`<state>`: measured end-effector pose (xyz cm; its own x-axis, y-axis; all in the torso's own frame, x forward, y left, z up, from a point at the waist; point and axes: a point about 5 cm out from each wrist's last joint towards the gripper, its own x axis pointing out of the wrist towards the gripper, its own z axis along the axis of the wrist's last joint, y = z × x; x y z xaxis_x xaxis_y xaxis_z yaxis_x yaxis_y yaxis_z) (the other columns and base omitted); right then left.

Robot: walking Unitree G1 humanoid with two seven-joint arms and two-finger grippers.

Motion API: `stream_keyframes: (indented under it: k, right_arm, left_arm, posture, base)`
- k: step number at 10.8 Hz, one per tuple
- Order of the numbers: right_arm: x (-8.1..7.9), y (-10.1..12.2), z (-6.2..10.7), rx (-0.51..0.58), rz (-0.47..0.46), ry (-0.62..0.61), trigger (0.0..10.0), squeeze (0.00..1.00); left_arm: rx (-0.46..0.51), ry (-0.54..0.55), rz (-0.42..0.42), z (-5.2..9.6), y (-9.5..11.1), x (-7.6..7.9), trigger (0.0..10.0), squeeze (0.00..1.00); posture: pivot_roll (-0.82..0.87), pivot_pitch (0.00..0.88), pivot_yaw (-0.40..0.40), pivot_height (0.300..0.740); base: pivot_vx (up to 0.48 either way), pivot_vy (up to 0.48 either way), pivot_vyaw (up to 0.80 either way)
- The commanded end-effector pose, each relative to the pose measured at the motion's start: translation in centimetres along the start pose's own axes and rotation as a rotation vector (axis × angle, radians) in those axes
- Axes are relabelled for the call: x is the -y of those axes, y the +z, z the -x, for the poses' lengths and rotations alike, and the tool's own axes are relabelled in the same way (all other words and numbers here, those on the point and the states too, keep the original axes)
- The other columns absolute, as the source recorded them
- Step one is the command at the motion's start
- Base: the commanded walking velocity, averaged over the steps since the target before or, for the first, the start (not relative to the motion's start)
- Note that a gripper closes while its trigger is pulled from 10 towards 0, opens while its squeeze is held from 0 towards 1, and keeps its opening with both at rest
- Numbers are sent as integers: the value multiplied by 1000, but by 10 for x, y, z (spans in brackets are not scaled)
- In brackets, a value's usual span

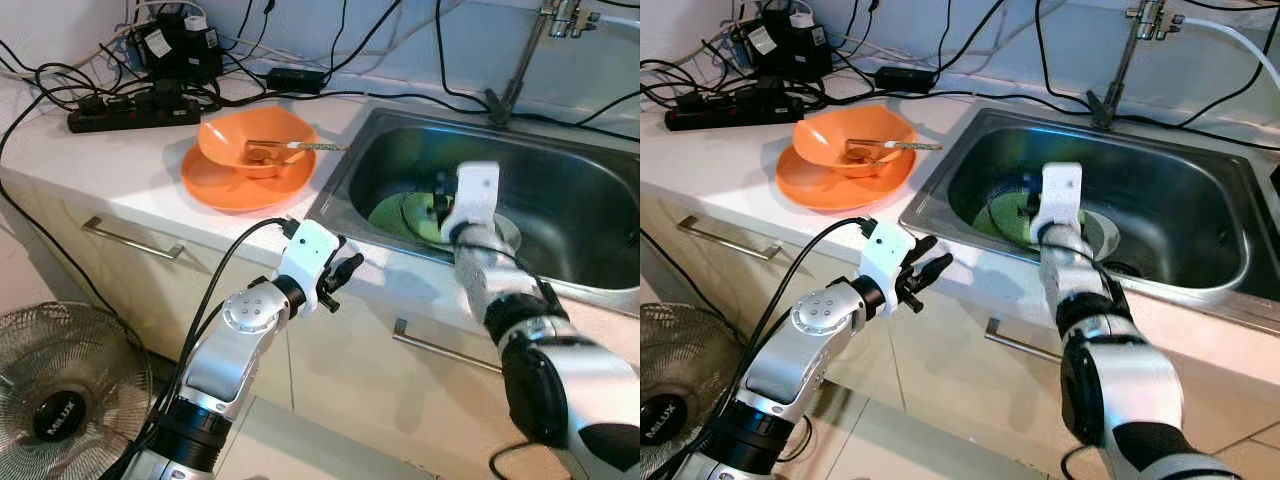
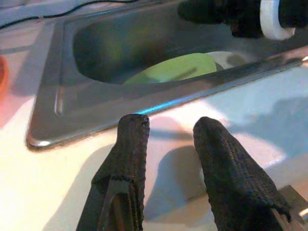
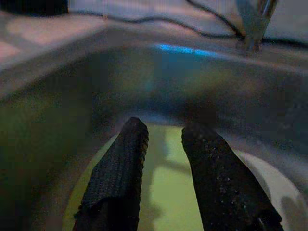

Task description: Kitchen organization

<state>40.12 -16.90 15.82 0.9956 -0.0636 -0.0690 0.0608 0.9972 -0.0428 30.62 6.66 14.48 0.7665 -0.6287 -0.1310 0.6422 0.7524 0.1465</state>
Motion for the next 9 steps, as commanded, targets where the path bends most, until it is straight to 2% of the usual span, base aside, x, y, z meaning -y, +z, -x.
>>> stream_keyframes:
  k: [1,3,4,5,6,9]
  right_arm:
    - [1,22,-4,89,-11,-5,10000,0]
    - [-6,45,-5,211,-53,37,10000,0]
    - [-10,53,-4,265,-61,66,10000,0]
    - [-15,52,0,296,-68,98,10000,0]
    - [-16,45,4,306,-78,111,10000,0]
    - [-15,20,14,277,-108,113,10000,0]
  left_arm:
    - [33,59,-29,0,6,-6,10000,0]
    - [72,195,-155,1,17,-24,10000,0]
    - [92,271,-269,2,25,-35,10000,0]
    - [111,363,-390,5,35,-49,10000,0]
    - [118,409,-505,8,43,-59,10000,0]
    - [103,438,-712,11,52,-69,10000,0]
  posture:
    - [252,27,-16,740]
    - [239,27,-15,740]
    - [234,27,-18,740]
    - [231,29,-20,740]
    - [226,29,-22,740]
    - [219,29,-23,740]
  base:
    - [0,0,0]
    - [0,0,0]
    - [0,0,0]
    - [0,0,0]
    - [0,0,0]
    - [0,0,0]
